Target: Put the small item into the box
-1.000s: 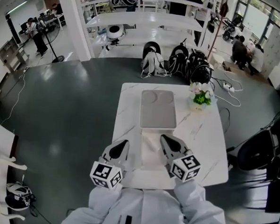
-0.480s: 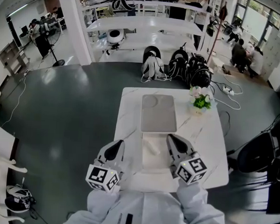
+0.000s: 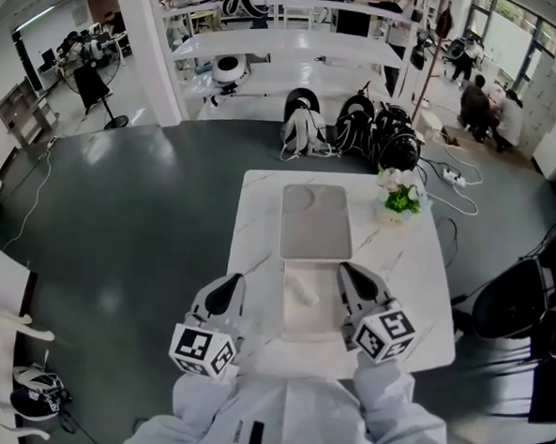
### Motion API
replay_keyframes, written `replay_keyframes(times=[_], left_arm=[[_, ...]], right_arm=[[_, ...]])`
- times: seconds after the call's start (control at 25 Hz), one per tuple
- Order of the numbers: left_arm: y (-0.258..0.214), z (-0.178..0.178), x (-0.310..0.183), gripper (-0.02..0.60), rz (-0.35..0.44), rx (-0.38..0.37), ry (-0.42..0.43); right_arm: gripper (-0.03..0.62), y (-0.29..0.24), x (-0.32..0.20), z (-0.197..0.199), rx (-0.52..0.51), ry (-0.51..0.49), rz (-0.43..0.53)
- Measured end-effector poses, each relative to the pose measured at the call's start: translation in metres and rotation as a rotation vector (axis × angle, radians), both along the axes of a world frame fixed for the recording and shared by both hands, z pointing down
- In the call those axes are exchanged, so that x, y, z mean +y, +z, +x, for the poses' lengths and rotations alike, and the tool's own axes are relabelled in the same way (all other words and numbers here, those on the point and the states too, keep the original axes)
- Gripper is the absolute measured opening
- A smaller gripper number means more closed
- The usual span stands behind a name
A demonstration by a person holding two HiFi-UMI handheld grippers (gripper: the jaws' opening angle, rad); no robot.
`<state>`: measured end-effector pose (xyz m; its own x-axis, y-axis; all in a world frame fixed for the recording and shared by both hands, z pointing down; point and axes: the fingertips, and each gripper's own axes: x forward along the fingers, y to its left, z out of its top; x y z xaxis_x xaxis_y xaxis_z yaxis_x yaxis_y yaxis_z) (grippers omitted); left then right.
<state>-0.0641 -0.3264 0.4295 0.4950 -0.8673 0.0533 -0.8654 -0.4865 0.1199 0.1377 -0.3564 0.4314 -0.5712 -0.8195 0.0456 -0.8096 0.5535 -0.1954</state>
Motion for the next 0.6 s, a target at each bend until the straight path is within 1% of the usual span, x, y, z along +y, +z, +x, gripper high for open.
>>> replay_keyframes(times=[0.6], left_arm=[[0.0064,-0.0059,0.0072,-0.002,-0.02,-0.004,-0.01]], right_arm=[[-0.008,0.006,0.0076,0.0064,0.017,0.024,-0.011]])
